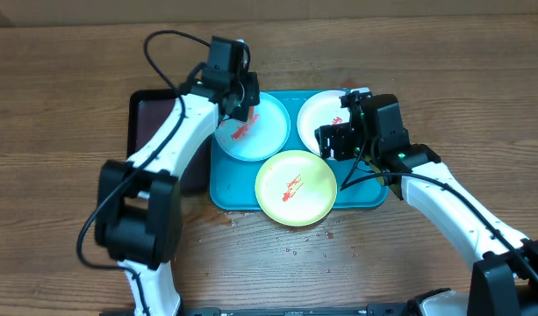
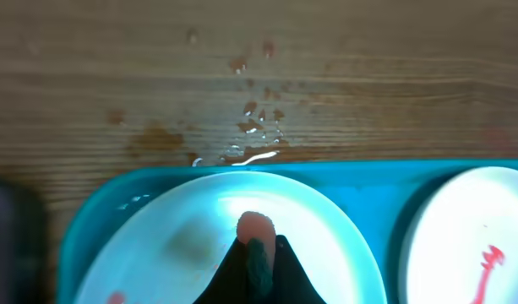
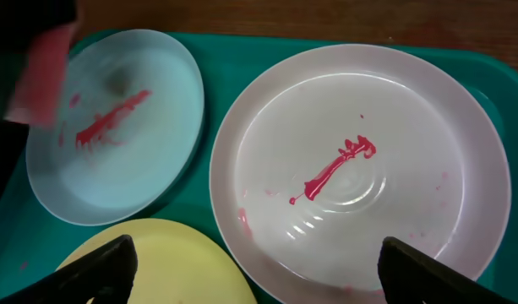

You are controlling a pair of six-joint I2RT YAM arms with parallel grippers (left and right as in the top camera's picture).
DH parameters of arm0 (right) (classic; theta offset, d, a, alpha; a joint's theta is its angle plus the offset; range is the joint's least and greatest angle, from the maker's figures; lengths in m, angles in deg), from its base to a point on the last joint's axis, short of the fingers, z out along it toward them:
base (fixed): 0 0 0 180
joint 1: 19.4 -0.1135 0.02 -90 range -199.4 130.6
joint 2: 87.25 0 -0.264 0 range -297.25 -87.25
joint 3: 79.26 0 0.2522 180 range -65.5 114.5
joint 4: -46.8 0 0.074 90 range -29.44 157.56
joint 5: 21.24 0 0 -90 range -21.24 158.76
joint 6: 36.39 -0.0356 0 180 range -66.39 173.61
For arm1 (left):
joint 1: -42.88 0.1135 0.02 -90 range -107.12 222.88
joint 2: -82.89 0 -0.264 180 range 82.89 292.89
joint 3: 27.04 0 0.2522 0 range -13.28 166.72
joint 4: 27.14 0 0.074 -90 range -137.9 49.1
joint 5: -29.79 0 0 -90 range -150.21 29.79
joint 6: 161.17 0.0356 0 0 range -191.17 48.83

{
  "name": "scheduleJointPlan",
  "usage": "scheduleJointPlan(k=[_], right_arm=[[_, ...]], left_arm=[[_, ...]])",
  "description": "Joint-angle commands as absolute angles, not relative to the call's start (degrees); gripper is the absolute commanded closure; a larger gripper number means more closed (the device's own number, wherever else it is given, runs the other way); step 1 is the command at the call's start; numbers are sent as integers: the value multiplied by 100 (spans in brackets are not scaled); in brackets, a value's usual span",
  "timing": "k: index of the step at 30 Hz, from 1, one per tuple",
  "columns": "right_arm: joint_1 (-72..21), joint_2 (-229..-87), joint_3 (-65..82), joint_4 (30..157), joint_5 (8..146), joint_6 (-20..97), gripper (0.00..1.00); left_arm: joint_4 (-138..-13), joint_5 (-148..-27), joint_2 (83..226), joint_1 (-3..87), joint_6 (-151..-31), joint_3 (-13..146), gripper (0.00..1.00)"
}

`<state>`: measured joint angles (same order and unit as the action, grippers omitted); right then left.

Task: Clean dirty plates on tray and stack at the side
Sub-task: 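Carry the sponge with the left gripper over the light blue plate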

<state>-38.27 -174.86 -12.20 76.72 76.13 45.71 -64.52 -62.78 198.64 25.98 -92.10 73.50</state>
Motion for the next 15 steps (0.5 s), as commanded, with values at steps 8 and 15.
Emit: scheduleJointPlan(k=[8,15], right_arm=[[-4256,-18142,-29,8435,7740,4285,18],[-4367,-18955,415,8566,7744,3808,35]], left_arm=[[-6375,-6632,20544,2493,-9811,7475,96],[-6395,-6376,20690,2486,-10062,7475,96]])
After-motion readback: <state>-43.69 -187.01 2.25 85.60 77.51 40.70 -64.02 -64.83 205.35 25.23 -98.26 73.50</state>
